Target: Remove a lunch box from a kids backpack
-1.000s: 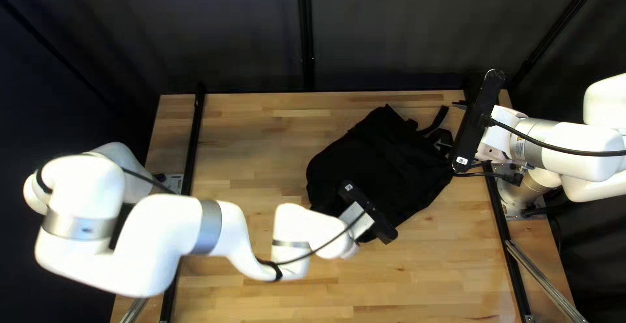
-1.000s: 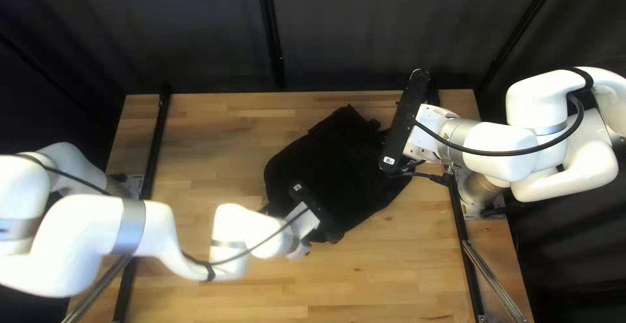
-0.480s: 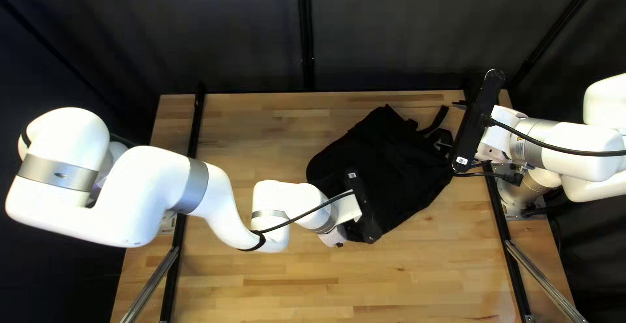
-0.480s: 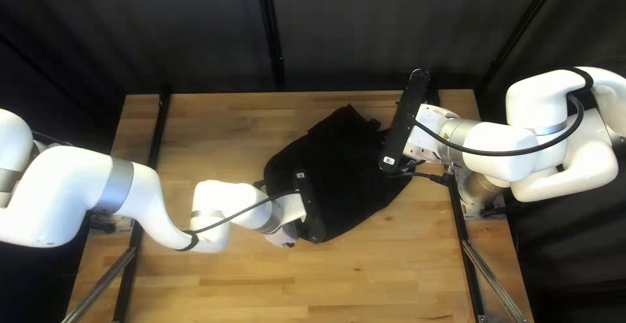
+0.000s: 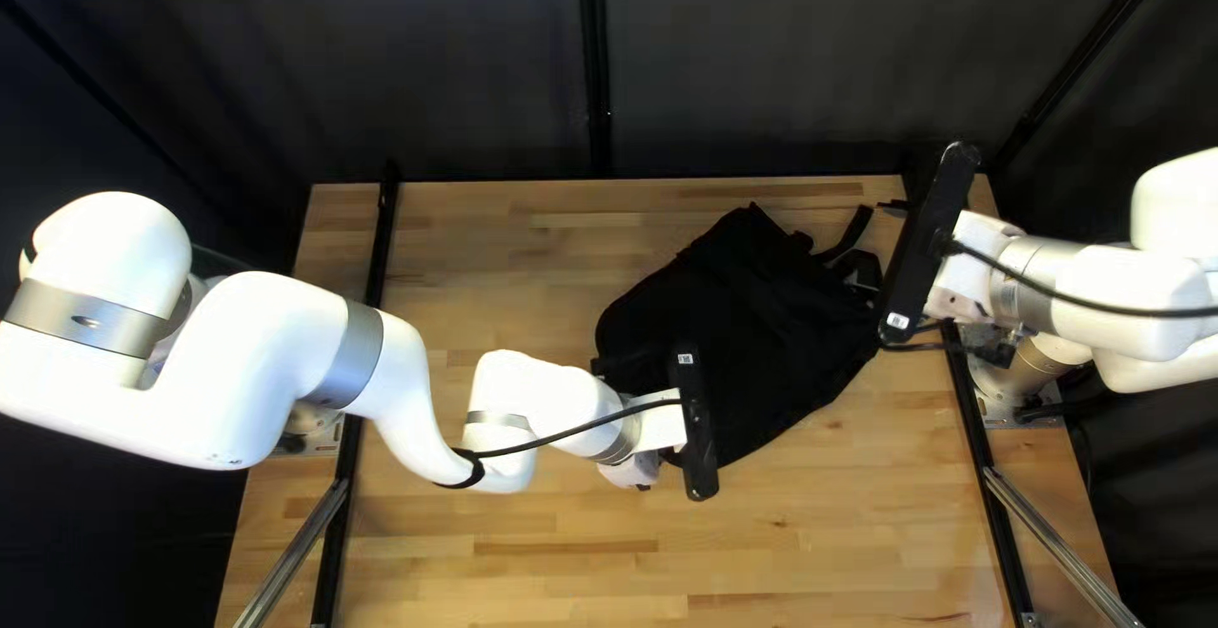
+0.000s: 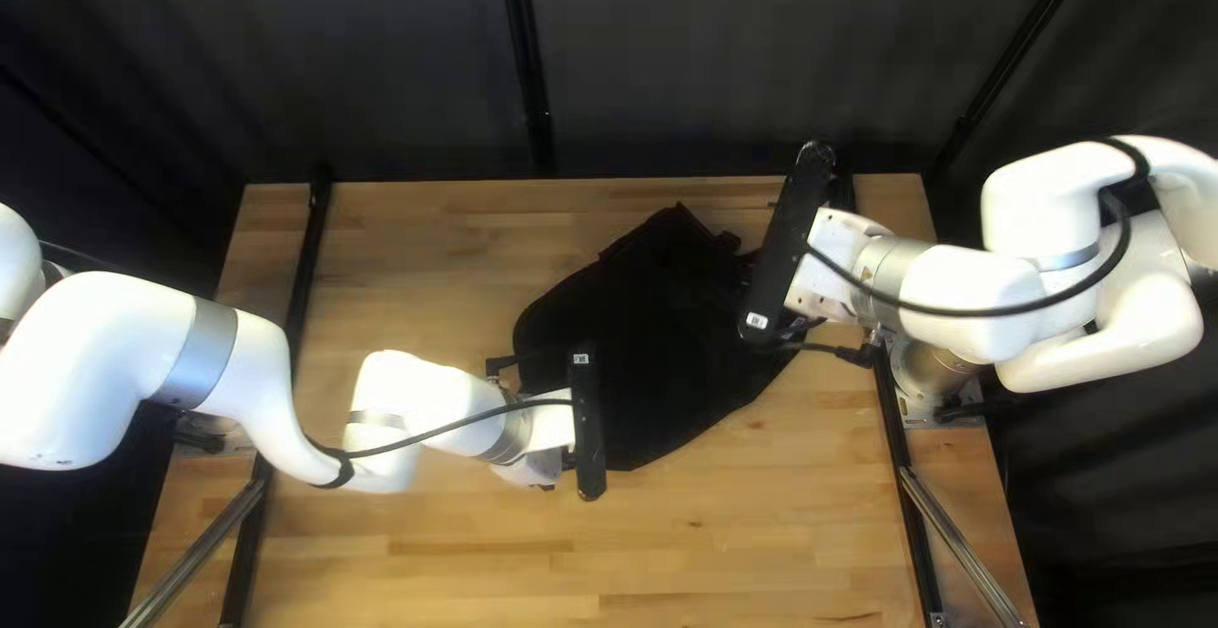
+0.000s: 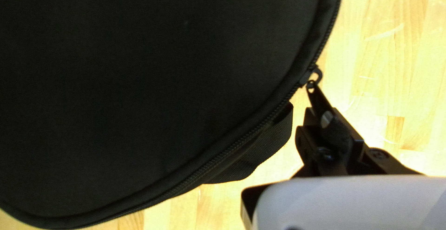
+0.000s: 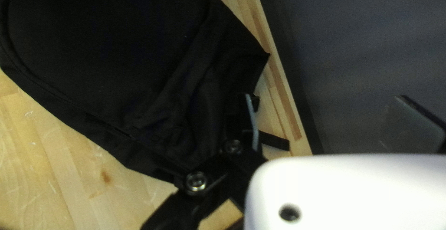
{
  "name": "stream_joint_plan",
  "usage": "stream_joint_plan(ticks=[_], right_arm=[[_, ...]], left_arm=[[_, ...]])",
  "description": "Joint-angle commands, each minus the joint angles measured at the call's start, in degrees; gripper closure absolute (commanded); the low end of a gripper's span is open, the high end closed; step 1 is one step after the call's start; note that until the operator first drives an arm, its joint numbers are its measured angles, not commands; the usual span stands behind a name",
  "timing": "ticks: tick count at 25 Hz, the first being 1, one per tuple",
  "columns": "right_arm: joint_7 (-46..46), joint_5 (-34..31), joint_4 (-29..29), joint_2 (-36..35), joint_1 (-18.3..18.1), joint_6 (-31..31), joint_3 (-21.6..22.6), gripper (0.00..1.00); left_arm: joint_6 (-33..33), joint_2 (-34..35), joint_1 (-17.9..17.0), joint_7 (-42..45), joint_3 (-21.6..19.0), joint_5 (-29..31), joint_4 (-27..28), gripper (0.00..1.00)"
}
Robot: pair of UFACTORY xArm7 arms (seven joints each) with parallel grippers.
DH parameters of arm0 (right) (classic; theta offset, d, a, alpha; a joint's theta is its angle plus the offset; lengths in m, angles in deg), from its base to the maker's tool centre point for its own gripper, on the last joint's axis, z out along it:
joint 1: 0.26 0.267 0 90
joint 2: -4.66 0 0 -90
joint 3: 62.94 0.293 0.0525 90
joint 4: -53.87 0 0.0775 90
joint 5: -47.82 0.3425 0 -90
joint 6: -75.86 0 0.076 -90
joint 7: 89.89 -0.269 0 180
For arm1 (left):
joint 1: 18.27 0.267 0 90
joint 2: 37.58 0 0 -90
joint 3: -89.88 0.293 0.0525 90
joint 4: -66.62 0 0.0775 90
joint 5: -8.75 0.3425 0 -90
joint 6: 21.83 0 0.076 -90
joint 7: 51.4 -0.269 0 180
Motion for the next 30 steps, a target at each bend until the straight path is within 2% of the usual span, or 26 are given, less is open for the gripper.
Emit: stream_joint_plan(ticks=[1, 5, 11, 18, 20, 24, 28, 29, 30], right_arm=[[-5.3, -0.1, -6.6, -0.1, 2.7, 7.3, 3.5, 0.00], [-9.8, -1.4, -8.8, -4.8, 3.7, 14.9, 7.8, 0.00], [-15.8, -7.4, -10.0, -13.6, -0.4, 26.8, 11.7, 0.00], [-23.4, -16.9, -9.9, -21.7, -7.0, 36.6, 16.5, 0.00], [-27.2, -23.0, -8.5, -25.7, -11.2, 39.7, 18.4, 0.00], [-34.6, -34.3, -4.7, -33.0, -16.9, 42.0, 20.8, 0.00], [-39.2, -42.7, -1.1, -39.1, -19.1, 41.4, 21.4, 0.00], [-40.0, -44.8, -0.2, -40.8, -19.5, 41.0, 21.3, 0.02], [-40.8, -46.5, 0.6, -42.0, -19.8, 40.6, 21.3, 0.10]], left_arm=[[2.1, 0.0, -0.6, -1.0, 0.1, 1.2, -1.1, 1.00], [3.5, 0.3, -0.8, -1.6, 0.0, 1.6, -1.6, 1.00], [3.8, 0.5, -1.4, -1.3, 0.5, 2.4, -1.6, 1.00], [3.3, 0.5, -1.5, -1.5, 0.4, 2.6, -1.2, 1.00], [3.3, 0.6, -1.6, -1.5, 0.4, 2.6, -1.0, 1.00], [3.3, 0.7, -1.6, -1.4, 0.4, 2.6, -1.0, 1.00], [3.5, 0.7, -1.9, -1.1, 0.6, 2.8, -1.2, 1.00], [3.6, 0.8, -1.9, -1.1, 0.6, 2.7, -1.2, 1.00], [3.6, 0.8, -1.9, -1.1, 0.5, 2.7, -1.2, 1.00]])
